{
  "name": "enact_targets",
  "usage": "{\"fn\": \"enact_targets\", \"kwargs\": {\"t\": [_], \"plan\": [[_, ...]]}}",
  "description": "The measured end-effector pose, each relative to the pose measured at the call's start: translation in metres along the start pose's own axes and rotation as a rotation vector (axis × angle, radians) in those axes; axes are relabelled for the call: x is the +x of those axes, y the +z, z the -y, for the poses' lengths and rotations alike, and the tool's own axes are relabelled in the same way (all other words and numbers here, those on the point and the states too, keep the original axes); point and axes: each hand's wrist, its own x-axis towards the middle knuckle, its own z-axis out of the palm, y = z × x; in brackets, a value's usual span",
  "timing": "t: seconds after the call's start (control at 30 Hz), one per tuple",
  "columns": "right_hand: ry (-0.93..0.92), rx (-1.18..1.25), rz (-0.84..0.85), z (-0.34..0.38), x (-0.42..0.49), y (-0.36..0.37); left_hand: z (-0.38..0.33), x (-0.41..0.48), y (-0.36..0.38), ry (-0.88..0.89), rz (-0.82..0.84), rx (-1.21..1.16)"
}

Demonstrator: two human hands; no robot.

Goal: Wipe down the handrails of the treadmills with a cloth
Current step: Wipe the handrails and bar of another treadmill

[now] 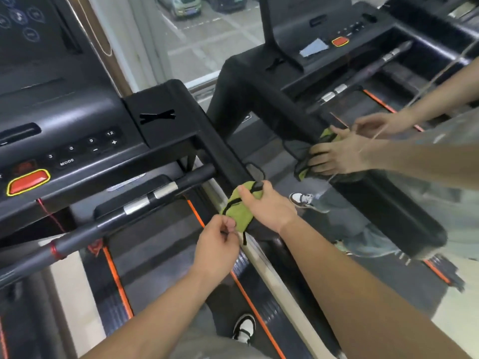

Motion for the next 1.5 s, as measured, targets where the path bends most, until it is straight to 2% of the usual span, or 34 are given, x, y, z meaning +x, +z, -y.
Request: {"fn": "enact_targets", "kwargs": {"t": [0.13, 0.3, 0.43, 0.5, 0.57, 0.63, 0.73, 0.8, 0.87, 0.93, 1.0, 1.03, 1.07, 1.17, 1.2, 1.33, 1.5], "plan": [[0.119, 0.2, 0.088, -0.079, -0.066, -0.003, 0.007, -0.041, 0.035, 0.027, 0.037, 0.023], [0.273, 0.47, 0.089, -0.179, -0.152, 0.008, 0.014, -0.095, 0.076, 0.04, 0.219, 0.014], [0.276, 0.46, -0.188, -0.215, -0.198, 0.037, 0.021, -0.133, 0.097, 0.044, 0.376, 0.019], [0.21, 0.345, -0.406, -0.212, -0.208, 0.056, 0.024, -0.151, 0.099, 0.023, 0.438, 0.013], [0.118, 0.185, -0.62, -0.205, -0.214, 0.074, 0.022, -0.165, 0.096, 0.077, 0.522, 0.029], [0.048, 0.063, -0.759, -0.205, -0.208, 0.082, 0.023, -0.17, 0.093, 0.121, 0.557, 0.071], [0.015, -0.028, -0.787, -0.188, -0.191, 0.065, 0.031, -0.155, 0.091, 0.027, 0.47, 0.076], [-0.058, -0.046, -0.737, -0.16, -0.175, 0.051, 0.031, -0.142, 0.085, -0.023, 0.308, 0.054], [-0.12, -0.062, -0.598, -0.118, -0.166, 0.047, 0.027, -0.131, 0.073, -0.083, 0.079, 0.009], [-0.155, 0.029, -0.396, -0.081, -0.159, 0.049, 0.022, -0.119, 0.066, -0.224, -0.097, -0.16], [-0.112, 0.211, -0.22, -0.061, -0.157, 0.048, 0.009, -0.117, 0.066, -0.38, -0.052, -0.437], [-0.093, 0.28, -0.189, -0.058, -0.157, 0.046, 0.003, -0.12, 0.068, -0.413, -0.002, -0.51], [-0.094, 0.318, -0.218, -0.059, -0.159, 0.041, 0.001, -0.126, 0.073, -0.4, 0.046, -0.527], [-0.18, 0.3, -0.553, -0.073, -0.165, 0.019, -0.003, -0.142, 0.098, -0.324, 0.181, -0.461], [-0.184, 0.292, -0.599, -0.077, -0.163, 0.01, 0.001, -0.137, 0.11, -0.306, 0.174, -0.408], [-0.047, 0.28, -0.408, -0.091, -0.134, -0.011, -0.007, -0.097, 0.138, -0.368, -0.147, -0.383], [0.031, 0.18, -0.208, -0.079, -0.096, -0.021, -0.04, 0.013, 0.096, -0.32, -0.344, -0.196]]}}
